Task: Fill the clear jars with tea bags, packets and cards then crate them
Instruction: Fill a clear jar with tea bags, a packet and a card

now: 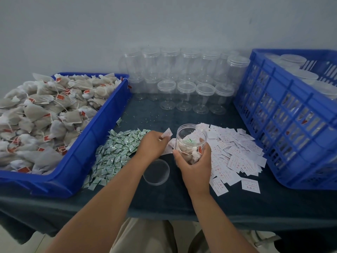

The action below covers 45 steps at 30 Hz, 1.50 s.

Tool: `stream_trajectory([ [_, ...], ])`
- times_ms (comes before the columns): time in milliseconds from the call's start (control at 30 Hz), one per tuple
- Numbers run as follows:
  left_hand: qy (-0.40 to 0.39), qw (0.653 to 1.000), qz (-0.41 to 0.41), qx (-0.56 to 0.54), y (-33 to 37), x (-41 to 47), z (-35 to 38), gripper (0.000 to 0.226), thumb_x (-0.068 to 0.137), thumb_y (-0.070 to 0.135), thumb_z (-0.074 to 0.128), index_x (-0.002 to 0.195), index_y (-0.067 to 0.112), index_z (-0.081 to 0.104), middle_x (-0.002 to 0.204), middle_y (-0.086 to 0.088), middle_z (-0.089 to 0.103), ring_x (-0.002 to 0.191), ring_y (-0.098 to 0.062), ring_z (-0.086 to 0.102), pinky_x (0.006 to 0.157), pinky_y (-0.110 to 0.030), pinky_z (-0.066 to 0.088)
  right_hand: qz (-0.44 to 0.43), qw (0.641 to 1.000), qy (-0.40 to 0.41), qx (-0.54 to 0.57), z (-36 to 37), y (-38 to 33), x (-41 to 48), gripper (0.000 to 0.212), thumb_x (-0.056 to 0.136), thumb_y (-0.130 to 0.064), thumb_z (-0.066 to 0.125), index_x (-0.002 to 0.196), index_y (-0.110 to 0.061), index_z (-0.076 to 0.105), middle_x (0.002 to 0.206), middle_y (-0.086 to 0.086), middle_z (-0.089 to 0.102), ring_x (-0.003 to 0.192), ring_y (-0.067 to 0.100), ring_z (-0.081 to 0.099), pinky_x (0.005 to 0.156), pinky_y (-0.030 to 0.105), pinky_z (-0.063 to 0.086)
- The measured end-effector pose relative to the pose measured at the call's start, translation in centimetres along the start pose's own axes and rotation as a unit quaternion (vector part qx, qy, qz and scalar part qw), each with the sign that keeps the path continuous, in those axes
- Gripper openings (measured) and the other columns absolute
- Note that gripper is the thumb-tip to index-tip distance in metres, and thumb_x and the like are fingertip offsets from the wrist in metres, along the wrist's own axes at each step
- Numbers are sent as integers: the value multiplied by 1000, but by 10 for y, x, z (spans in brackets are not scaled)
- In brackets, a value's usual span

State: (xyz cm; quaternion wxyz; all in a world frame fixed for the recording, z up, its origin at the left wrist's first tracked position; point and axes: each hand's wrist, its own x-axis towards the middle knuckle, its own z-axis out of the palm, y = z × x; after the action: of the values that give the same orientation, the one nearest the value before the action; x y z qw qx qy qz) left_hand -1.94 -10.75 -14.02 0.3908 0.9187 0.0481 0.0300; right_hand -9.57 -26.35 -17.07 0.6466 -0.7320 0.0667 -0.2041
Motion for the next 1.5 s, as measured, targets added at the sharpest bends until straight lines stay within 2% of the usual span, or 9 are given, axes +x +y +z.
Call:
stream_trajectory([
  [133,70,989,-5,-131,19,-13,-33,6,91,31,76,87,26,77,76,8,77,61,-1,67,58,-24,51,-17,1000,-20,3,-1,-2,-2,93,74,-48,96,150,-21,48,139,-8,62,132,8,60,112,38,53],
  [233,25,982,11,-189,39,-23,-68,19,100,40,67,90,29,78,80,9,78,66,-6,64,64,-27,47,-30,999,-35,18,0,-6,-5,93,70,-59,92,147,-27,50,134,-24,60,128,0,61,106,25,54],
  [367,-113,989,84,-40,62,-37,-97,27,93,52,74,77,31,80,54,9,53,49,-7,38,45,-17,36,-38,997,-56,32,2,-5,-7,89,68,-55,93,142,-26,53,127,-16,68,119,6,69,96,24,59],
  [467,-182,976,82,85,77,-37,-96,28,83,58,81,68,33,80,60,14,66,48,-6,52,49,-16,43,-59,996,-69,11,2,-5,-9,89,68,-59,92,142,-33,49,131,-19,65,122,3,66,95,15,55],
  [700,-44,958,114,261,73,-33,-73,46,72,57,84,85,33,47,79,10,59,69,-8,53,56,-30,35,-71,993,-89,-2,3,2,-8,94,69,-50,98,146,-19,53,133,-5,66,126,16,64,103,41,58],
  [867,-67,991,58,104,66,-36,-73,50,74,66,83,95,34,51,88,9,62,74,-8,57,62,-28,42,-85,992,-93,17,3,-1,-9,91,67,-55,95,143,-29,52,134,-11,66,128,13,64,103,34,58],
  [1000,57,997,12,-59,42,-41,-84,32,92,66,63,94,34,60,88,11,66,78,-7,61,66,-29,43,-85,992,-92,27,4,-7,-11,84,67,-56,93,137,-45,48,131,-26,64,128,2,62,101,17,50],
  [1267,-31,969,-56,241,-34,-85,-34,56,76,81,67,109,37,55,101,14,65,91,-13,64,80,-37,57,-63,995,-66,43,5,-2,-9,88,67,-55,93,141,-34,51,127,-19,66,120,7,67,94,16,53],
  [1500,-85,972,-131,173,-36,-80,-33,49,67,66,85,94,30,64,89,12,69,81,-10,65,71,-33,53,-58,995,-66,48,3,-5,-12,87,66,-51,92,140,-31,51,124,-30,63,115,7,69,93,20,56],
])
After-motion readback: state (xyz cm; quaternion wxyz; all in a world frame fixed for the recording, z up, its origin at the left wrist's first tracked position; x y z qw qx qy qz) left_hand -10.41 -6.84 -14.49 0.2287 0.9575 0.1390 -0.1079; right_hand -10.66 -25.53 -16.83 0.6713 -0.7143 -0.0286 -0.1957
